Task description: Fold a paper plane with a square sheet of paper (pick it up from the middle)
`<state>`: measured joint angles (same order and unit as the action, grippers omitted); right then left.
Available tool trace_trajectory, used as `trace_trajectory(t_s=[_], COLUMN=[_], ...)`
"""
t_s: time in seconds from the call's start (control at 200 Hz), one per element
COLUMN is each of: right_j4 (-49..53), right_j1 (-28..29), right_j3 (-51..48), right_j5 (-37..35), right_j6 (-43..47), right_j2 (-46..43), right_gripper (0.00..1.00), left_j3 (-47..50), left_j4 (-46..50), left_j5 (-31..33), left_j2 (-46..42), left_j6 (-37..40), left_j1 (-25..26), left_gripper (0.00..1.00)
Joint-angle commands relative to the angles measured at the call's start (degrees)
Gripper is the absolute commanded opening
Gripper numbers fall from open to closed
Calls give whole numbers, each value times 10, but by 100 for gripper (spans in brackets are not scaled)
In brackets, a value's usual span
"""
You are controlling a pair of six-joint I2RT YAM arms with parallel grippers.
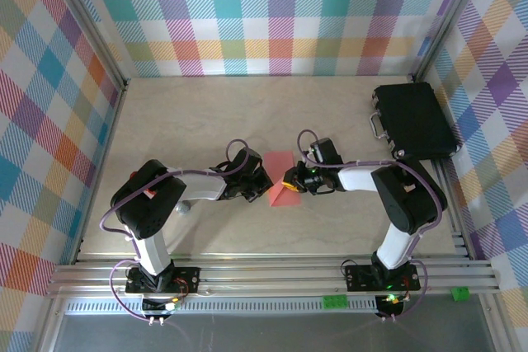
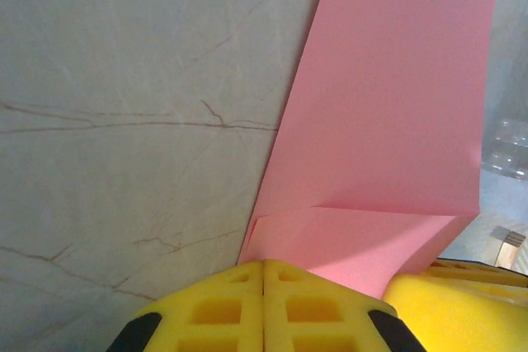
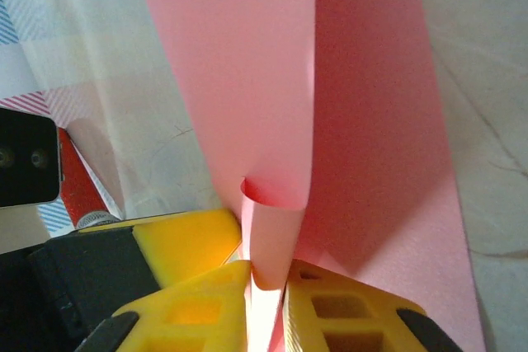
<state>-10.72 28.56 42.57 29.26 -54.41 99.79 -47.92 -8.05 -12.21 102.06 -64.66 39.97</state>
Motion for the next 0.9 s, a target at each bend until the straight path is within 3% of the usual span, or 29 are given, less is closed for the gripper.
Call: trace_trajectory(t_s=[0.0, 0.29, 0.605, 0.765, 0.895], right_j4=[-12, -12, 1, 2, -27], right_j1=[3, 5, 4, -6, -18], right_j3=[3, 9, 5, 19, 30], right_j5=[13, 11, -53, -18, 56], right_j6=[16, 24, 78, 99, 83], right_j2=[13, 18, -86, -136, -157], right_gripper=[18, 15, 6, 6, 6], left_j3=[-1, -3, 1, 45, 83], left_j4=[61, 45, 99, 18, -74], left_j5=[-3, -15, -23, -79, -112], left_j2=[-1, -10, -139, -207, -254], left_j6=[14, 22, 120, 132, 119], left_j1=[-9, -11, -53, -72, -74], left_gripper=[8, 10, 27, 43, 69])
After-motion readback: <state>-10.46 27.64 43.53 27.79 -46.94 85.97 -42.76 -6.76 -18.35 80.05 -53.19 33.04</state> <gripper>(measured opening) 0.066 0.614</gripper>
